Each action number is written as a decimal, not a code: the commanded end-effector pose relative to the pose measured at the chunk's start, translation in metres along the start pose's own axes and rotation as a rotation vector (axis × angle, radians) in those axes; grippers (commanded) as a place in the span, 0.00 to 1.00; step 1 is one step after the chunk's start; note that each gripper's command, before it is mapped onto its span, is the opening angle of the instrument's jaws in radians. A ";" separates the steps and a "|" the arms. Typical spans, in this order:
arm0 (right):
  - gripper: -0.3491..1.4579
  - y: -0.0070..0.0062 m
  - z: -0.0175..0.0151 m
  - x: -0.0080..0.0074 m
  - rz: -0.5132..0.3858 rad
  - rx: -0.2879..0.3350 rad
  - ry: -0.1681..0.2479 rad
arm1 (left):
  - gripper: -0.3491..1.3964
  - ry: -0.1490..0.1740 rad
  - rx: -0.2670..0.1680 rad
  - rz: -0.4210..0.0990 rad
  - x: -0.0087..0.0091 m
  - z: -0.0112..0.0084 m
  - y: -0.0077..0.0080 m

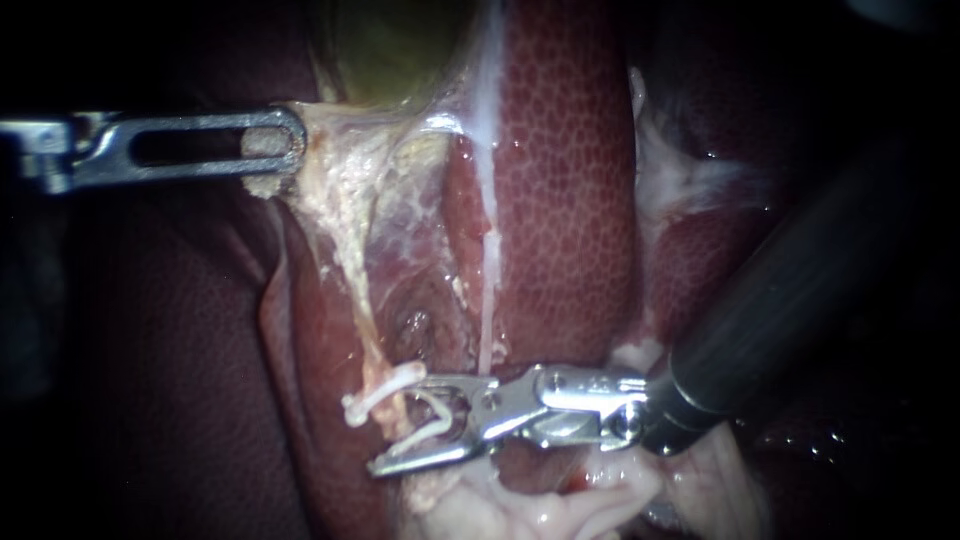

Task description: Clipping second clip left tube

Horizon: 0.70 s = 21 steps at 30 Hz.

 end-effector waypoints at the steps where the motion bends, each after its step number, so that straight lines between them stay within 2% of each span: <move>1: 0.52 0.0000 -0.0003 0.0002 0.001 -0.003 0.002 | 0.00 0.000 0.000 0.000 0.0000 0.0000 0.0000; 6: 0.52 0.0000 -0.0019 0.0014 0.010 -0.014 0.007 | 0.00 0.000 0.000 0.000 0.0000 0.0000 0.0000; 14: 0.52 0.0003 -0.0053 0.0045 0.003 -0.030 0.011 | 0.00 0.000 0.000 0.000 0.0000 0.0000 0.0000; 21: 0.52 0.0001 -0.0065 0.0063 -0.008 -0.033 -0.002 | 0.00 0.000 0.000 0.000 0.0000 0.0000 0.0000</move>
